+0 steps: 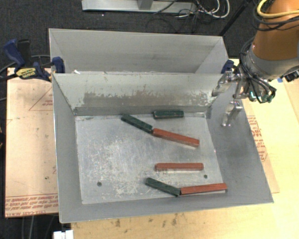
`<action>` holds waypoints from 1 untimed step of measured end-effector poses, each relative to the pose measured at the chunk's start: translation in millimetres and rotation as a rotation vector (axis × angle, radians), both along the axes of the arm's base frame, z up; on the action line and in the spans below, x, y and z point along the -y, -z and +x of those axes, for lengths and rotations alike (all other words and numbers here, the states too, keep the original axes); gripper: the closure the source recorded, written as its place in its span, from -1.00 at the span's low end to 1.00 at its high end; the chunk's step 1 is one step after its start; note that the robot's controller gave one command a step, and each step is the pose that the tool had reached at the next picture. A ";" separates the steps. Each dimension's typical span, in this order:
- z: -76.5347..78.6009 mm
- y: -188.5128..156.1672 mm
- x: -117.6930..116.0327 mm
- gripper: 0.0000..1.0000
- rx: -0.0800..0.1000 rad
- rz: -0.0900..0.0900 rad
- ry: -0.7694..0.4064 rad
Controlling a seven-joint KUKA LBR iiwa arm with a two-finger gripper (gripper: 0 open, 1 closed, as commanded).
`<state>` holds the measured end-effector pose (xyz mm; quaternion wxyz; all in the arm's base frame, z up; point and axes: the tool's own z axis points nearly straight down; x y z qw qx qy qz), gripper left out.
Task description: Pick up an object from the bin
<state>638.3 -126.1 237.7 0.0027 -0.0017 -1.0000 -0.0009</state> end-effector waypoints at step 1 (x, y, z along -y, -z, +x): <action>1.5 -5.2 -0.6 -1.00 0.008 -0.002 -0.003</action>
Offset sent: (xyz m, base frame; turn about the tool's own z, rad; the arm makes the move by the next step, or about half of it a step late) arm 0.0117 0.0795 -0.1677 -0.2820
